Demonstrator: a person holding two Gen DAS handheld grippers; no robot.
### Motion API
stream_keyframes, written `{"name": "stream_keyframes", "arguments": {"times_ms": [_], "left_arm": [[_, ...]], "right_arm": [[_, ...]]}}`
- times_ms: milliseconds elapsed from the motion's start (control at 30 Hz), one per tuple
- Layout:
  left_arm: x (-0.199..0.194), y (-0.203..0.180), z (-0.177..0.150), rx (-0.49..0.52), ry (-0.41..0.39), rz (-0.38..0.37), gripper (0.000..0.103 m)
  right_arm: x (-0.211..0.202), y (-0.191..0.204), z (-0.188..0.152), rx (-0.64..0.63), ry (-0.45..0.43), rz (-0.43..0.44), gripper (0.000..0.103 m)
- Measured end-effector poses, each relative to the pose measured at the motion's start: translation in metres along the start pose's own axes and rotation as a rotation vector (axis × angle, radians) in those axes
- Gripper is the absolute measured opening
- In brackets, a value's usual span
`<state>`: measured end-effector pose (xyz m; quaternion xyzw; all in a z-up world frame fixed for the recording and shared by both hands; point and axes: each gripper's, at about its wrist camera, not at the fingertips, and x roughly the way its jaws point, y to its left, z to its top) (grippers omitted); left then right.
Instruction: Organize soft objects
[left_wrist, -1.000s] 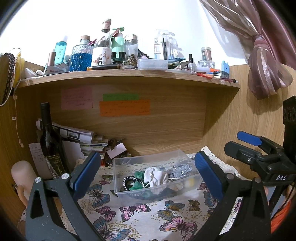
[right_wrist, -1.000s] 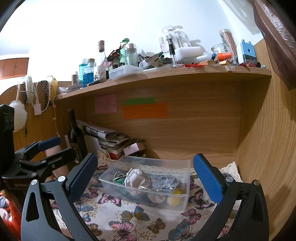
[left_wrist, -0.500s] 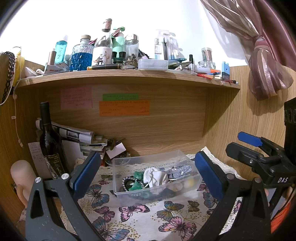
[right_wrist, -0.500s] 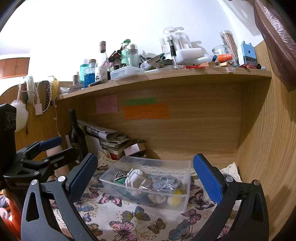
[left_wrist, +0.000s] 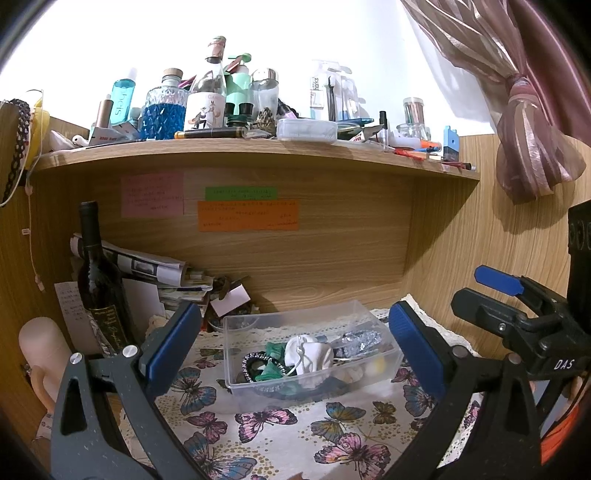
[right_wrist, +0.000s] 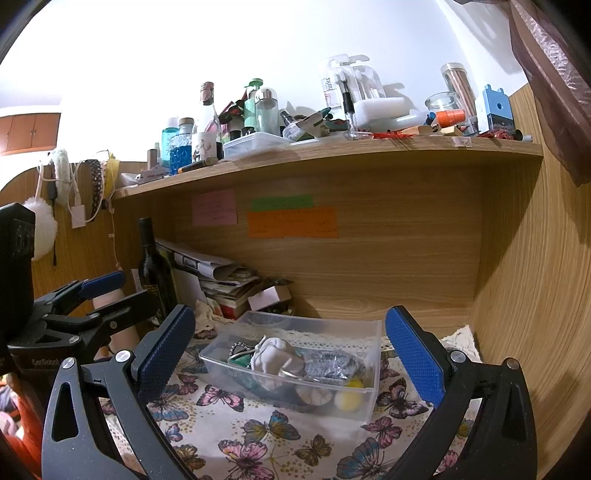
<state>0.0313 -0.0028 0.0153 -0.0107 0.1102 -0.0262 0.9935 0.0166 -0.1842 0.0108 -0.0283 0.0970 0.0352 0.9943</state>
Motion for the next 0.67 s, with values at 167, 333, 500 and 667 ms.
{"name": "stream_keyframes", "arguments": {"times_ms": [167, 333, 500, 667], "left_arm": [[0.0022, 0.0013, 0.0002, -0.019, 0.016, -0.013, 0.103], [0.0034, 0.0007, -0.0005, -0.018, 0.018, -0.015, 0.103], [0.0034, -0.0008, -0.0008, -0.018, 0.017, -0.018, 0.103], [0.0039, 0.0004, -0.0019, -0.031, 0.023, -0.015, 0.103]], "right_arm": [[0.0001, -0.0004, 0.0001, -0.003, -0.001, 0.003, 0.103], [0.0005, -0.0001, -0.0001, -0.002, -0.001, 0.002, 0.103], [0.0013, -0.0001, 0.0000, -0.003, 0.004, 0.004, 0.103], [0.0052, -0.0020, -0.0009, -0.004, 0.013, 0.006, 0.103]]}}
